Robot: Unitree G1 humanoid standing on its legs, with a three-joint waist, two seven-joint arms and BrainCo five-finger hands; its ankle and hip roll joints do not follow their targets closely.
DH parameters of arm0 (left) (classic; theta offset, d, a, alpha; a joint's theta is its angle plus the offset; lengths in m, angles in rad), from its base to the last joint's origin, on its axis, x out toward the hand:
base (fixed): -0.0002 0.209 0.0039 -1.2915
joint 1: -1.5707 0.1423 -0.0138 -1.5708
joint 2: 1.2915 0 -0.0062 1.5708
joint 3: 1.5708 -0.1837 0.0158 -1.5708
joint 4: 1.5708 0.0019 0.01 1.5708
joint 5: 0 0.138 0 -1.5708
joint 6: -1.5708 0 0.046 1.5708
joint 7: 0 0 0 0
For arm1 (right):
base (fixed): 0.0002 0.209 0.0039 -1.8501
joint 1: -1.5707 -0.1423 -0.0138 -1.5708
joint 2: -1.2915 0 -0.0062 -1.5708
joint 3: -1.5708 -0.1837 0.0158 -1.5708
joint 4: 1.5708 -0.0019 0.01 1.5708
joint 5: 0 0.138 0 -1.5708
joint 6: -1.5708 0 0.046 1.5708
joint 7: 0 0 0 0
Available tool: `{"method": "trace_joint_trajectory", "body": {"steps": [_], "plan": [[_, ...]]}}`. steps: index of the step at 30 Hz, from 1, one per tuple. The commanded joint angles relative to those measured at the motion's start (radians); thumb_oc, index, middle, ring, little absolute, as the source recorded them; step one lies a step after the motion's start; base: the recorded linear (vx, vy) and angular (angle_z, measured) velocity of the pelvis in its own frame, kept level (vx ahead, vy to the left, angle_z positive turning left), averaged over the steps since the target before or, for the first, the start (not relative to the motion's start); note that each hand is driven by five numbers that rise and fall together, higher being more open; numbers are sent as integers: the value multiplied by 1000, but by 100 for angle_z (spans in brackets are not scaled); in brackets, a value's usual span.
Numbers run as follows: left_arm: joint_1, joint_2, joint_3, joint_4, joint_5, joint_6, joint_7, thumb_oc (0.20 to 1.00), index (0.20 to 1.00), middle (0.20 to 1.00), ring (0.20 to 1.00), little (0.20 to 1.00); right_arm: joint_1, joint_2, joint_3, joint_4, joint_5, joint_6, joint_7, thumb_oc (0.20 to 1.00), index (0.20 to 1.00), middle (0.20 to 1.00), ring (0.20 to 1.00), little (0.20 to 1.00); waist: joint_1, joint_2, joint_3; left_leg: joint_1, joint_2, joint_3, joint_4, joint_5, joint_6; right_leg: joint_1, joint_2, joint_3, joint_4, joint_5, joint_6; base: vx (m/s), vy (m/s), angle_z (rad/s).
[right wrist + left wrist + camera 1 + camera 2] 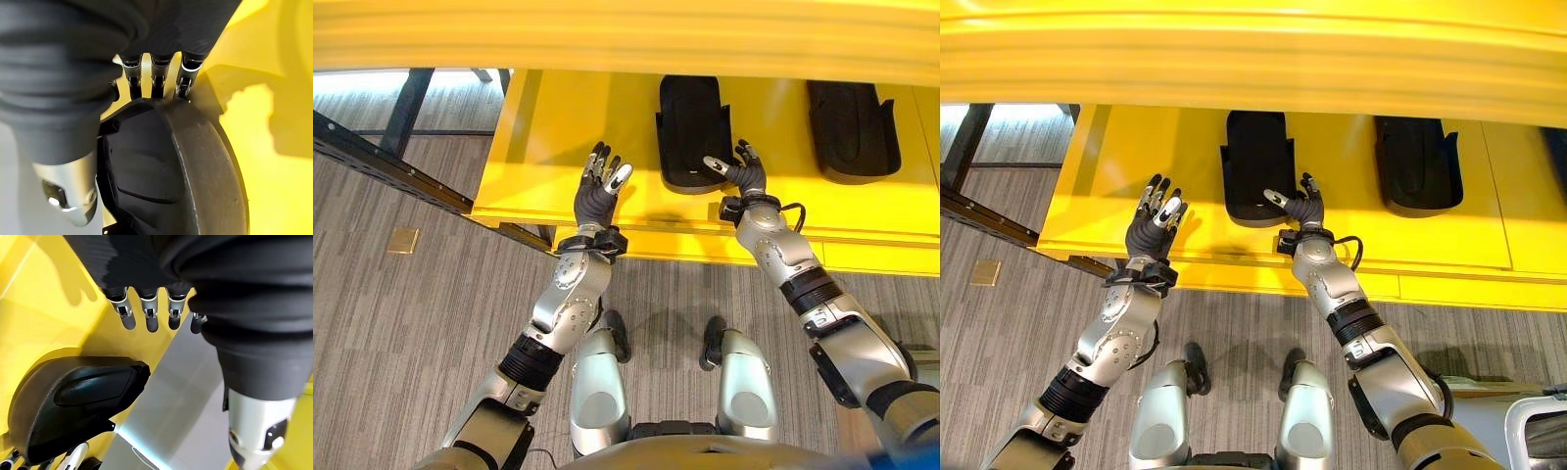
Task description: Move parts from the plastic box to the shelf.
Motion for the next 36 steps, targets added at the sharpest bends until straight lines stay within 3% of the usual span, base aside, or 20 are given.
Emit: {"method": "trace_joint_trajectory", "body": {"steps": [1, 32, 36], "plan": [[-8, -9, -18, -157, 53, -24, 2, 1000, 1000, 1000, 1000, 1000, 83, 118, 78, 44, 25, 58, 20, 1000, 1000, 1000, 1000, 1000, 40, 15, 27, 88, 42, 57, -53, 21, -34, 23, -52, -7, 52, -3, 57, 0, 0, 0], [8, -14, -29, -168, 63, -15, -6, 1000, 1000, 1000, 1000, 1000, 136, 139, 121, -39, -14, 70, 43, 1000, 1000, 1000, 1000, 1000, 40, 8, 19, 92, 38, 61, -49, 17, -27, 34, -53, -9, 43, 1, 59, 0, 0, 0], [7, -19, -29, -174, 72, -13, -4, 1000, 1000, 1000, 1000, 1000, 138, 146, 120, -35, -43, 54, -53, 1000, 1000, 1000, 1000, 1000, 42, 9, 19, 94, 37, 61, -58, 22, -27, 37, -52, -10, 36, 6, 60, 0, 0, 0]]}}
